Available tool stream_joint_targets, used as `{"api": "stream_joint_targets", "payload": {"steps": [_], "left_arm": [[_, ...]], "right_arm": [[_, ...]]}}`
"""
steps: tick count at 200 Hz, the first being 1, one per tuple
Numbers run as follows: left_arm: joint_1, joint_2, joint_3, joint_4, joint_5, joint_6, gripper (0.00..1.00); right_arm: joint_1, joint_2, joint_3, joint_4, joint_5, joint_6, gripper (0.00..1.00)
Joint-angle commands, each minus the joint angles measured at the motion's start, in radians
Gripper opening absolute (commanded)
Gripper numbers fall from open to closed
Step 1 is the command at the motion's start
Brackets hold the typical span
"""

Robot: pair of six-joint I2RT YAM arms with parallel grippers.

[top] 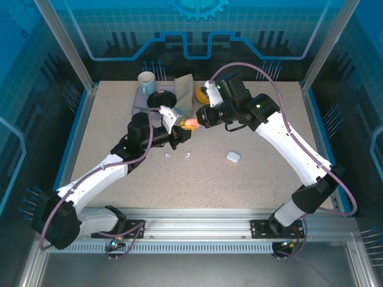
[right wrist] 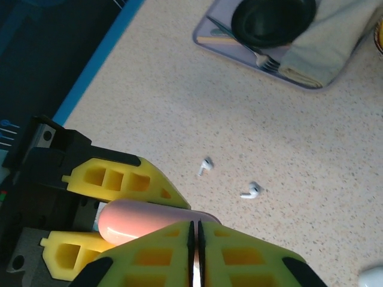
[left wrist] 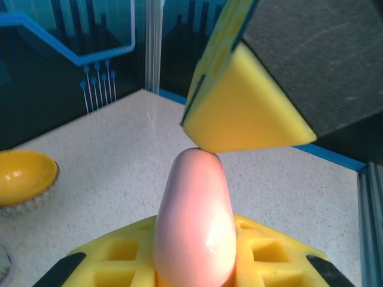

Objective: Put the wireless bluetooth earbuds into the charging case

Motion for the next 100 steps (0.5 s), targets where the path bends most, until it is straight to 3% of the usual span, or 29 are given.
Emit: {"api": "stream_joint_targets", "payload": {"steps": [1, 58, 100], "left_arm": [[0.007, 0.05, 0.058, 0.033, 0.004, -0.053, 0.0], [0.006, 0.375, 0.247, -0.115, 0.039, -0.344, 0.0], [0.006, 0.652, 0.46, -0.296, 0.093, -0.502, 0.0]], "right_arm": [[-0.045, -0.079, -0.088, 0.035, 0.017, 0.047, 0.14], [-0.258, -0.305, -0.425, 0.146, 0.041, 0.184, 0.19], [-0.316, -0.405, -0.597, 0.19, 0.067, 0.236, 0.21]]}}
